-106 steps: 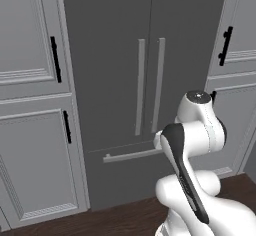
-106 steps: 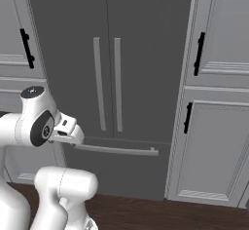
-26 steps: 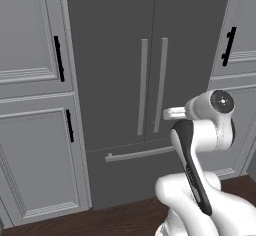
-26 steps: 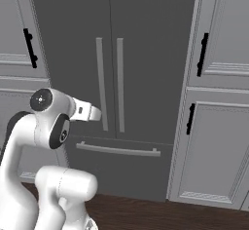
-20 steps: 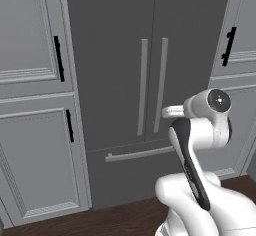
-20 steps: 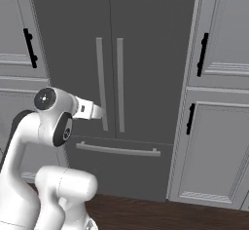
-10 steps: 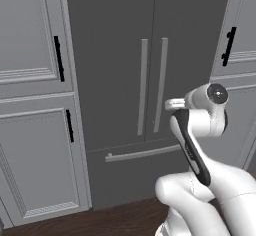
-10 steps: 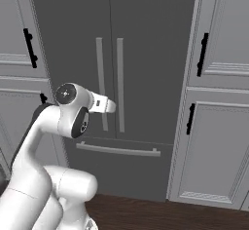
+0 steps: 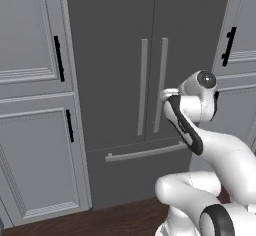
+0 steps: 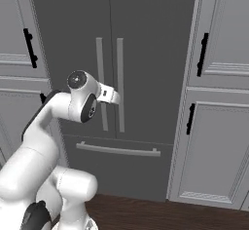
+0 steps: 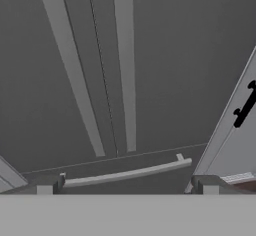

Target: Grab a lemon wedge from the fridge and one ice cube from the ice bowl, and put them in the glass of lemonade.

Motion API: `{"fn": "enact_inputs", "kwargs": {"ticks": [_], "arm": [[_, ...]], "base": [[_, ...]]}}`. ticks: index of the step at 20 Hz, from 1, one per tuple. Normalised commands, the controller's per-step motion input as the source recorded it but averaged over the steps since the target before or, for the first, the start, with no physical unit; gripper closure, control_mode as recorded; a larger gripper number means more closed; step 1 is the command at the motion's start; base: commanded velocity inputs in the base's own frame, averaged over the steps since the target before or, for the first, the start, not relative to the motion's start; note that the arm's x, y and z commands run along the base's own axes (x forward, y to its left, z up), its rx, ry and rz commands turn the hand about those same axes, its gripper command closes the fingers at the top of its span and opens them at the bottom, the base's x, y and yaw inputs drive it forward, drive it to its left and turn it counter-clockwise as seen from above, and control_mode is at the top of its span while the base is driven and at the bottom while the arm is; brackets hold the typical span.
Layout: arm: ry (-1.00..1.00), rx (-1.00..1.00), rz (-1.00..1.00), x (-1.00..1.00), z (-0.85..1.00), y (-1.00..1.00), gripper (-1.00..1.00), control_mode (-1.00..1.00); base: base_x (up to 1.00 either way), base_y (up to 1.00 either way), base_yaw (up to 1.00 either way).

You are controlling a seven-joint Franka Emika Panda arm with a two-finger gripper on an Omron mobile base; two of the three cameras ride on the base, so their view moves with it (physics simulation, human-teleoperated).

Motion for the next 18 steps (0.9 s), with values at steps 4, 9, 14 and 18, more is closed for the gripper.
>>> {"fn": "enact_inputs", "kwargs": {"ticks": [4,9,14,18], "arm": [[0.00,0.01,0.00,0.42,0.00,-0.16,-1.00,-1.00],[-0.07,0.00,0.00,0.34,0.00,-0.07,-1.00,-1.00],[-0.19,0.00,0.00,0.17,0.02,0.00,-1.00,-1.00],[-0.13,0.00,0.00,0.25,0.08,0.00,-1.00,-1.00]], "base": [[0.00,0.00,0.00],[0.00,0.00,0.00],[0.00,0.00,0.00],[0.00,0.00,0.00]]}}
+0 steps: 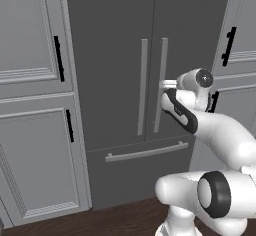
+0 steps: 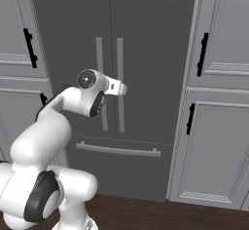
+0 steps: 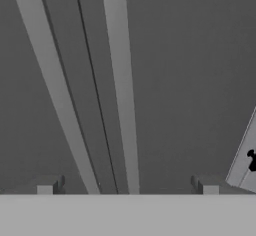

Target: Grab a lemon wedge from the fridge and one ice cube from the ice bowl, and put them in the glass of lemonade.

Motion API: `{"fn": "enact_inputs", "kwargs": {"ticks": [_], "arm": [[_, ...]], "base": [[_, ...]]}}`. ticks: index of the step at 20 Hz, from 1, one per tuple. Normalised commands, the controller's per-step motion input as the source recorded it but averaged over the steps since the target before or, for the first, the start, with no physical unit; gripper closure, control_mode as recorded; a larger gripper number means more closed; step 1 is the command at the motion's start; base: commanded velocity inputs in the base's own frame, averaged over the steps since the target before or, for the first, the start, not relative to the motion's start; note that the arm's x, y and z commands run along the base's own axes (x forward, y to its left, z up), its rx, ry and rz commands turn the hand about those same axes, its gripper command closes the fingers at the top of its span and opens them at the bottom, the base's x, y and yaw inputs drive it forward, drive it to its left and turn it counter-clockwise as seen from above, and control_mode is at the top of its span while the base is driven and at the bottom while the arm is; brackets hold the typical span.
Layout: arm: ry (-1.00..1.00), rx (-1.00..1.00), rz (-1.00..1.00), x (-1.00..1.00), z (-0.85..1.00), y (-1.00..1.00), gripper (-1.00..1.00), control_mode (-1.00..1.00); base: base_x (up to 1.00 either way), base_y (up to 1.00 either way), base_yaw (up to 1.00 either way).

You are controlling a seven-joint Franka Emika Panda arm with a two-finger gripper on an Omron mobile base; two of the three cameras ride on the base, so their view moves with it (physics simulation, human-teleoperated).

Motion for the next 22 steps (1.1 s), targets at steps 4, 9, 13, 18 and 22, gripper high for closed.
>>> {"fn": "enact_inputs", "kwargs": {"ticks": [4,9,13,18,22], "arm": [[0.00,0.00,0.00,0.44,0.00,-0.04,-1.00,-1.00],[0.00,0.00,0.00,0.53,0.00,0.00,-1.00,-1.00],[0.00,0.00,0.00,0.61,0.00,0.00,-1.00,-1.00],[0.00,0.00,0.02,0.67,0.00,-0.15,-1.00,-1.00],[0.00,0.00,0.04,0.67,0.00,-0.27,-1.00,-1.00]], "base": [[0.00,0.00,0.00],[0.00,0.00,0.00],[0.00,0.00,0.00],[0.00,0.00,0.00],[0.00,0.00,0.00]]}}
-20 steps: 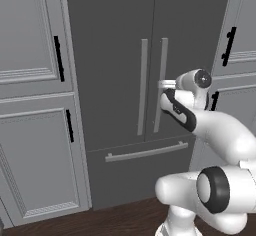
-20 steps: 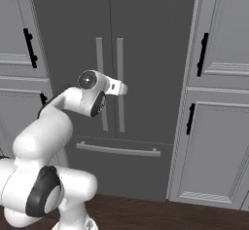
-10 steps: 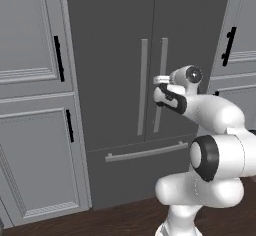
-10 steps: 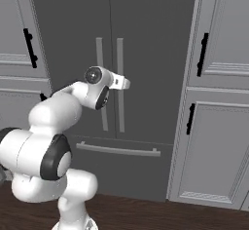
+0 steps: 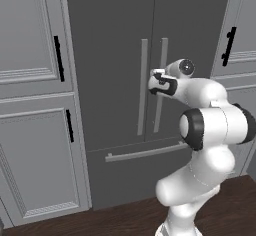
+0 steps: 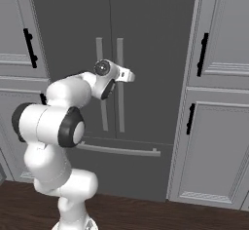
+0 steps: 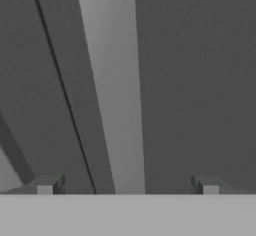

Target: Grab a lemon wedge from the fridge and one ice cube from the ice bowl, and put them in the glass of lemonade.

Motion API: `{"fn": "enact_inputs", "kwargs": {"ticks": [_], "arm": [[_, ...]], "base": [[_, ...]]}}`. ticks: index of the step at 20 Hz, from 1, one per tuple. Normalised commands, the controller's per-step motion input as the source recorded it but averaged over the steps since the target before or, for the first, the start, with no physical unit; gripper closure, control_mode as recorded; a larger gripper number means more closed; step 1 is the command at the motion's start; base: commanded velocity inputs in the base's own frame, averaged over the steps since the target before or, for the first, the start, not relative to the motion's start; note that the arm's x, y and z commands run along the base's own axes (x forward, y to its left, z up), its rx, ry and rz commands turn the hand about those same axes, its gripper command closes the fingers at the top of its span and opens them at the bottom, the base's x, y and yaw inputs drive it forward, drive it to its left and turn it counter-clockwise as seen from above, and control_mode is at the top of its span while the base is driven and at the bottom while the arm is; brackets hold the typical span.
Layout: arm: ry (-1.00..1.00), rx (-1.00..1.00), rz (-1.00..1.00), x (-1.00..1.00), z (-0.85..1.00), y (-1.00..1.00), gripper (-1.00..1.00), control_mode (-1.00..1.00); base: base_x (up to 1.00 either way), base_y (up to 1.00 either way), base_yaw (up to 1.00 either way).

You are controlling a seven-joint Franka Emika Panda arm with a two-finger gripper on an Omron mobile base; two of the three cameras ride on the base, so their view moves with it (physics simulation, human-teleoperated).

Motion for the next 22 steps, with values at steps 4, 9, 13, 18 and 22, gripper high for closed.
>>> {"fn": "enact_inputs", "kwargs": {"ticks": [4,9,13,18,22], "arm": [[0.00,0.00,0.06,0.62,-0.07,-0.19,-1.00,-1.00],[0.00,0.00,0.07,0.57,-0.10,-0.14,-1.00,-1.00],[0.00,0.00,0.07,0.54,-0.09,-0.15,-1.00,-1.00],[0.00,0.00,0.06,0.51,-0.12,-0.12,-1.00,-1.00],[0.01,0.00,-0.01,0.30,-0.05,0.00,1.00,-1.00]], "base": [[0.00,0.00,0.00],[0.00,0.00,0.00],[0.00,0.00,0.00],[0.00,0.00,0.00],[0.00,0.00,0.00]]}}
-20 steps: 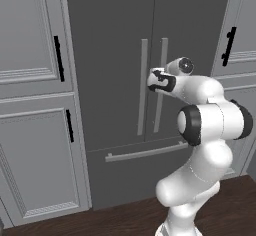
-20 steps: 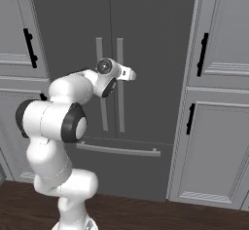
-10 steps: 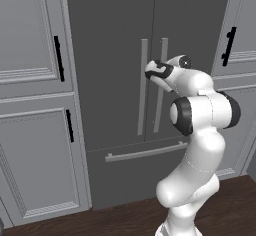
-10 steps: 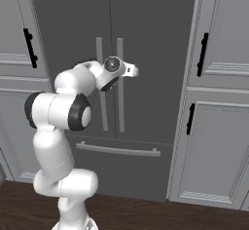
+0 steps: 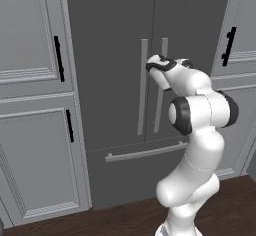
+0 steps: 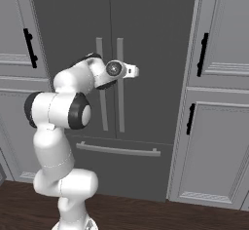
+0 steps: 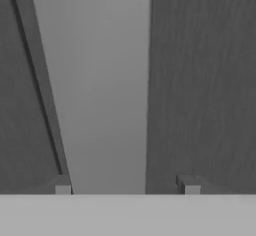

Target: Grab a lemon wedge from the fridge and one ice cube from the ice bowl, and put them in the glass of lemonade.

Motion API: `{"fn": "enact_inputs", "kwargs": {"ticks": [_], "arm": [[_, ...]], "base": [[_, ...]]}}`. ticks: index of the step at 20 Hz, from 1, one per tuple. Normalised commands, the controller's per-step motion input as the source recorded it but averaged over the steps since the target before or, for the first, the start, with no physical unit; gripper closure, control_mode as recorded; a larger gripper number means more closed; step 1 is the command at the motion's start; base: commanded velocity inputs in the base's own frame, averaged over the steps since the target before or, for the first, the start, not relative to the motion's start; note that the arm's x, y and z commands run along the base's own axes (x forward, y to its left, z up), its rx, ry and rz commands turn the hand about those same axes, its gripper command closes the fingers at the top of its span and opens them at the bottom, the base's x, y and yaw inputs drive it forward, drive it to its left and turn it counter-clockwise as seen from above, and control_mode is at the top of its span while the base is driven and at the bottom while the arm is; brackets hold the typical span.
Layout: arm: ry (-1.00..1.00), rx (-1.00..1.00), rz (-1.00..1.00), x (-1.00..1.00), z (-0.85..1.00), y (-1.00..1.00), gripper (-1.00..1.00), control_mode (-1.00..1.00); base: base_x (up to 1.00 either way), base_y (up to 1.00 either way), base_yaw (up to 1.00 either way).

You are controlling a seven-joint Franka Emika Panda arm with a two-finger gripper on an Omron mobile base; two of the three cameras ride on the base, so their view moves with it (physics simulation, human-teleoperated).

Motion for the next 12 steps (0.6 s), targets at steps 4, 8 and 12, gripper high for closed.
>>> {"fn": "enact_inputs", "kwargs": {"ticks": [4,8,12], "arm": [[0.13,0.00,0.00,-0.36,0.04,-0.05,1.00,-1.00],[0.04,0.05,0.00,-0.87,0.28,-0.43,1.00,-1.00],[0.00,0.11,0.00,-1.00,0.44,-0.76,1.00,-1.00]], "base": [[0.00,0.00,0.00],[0.00,0.00,0.00],[0.00,0.00,0.00]]}}
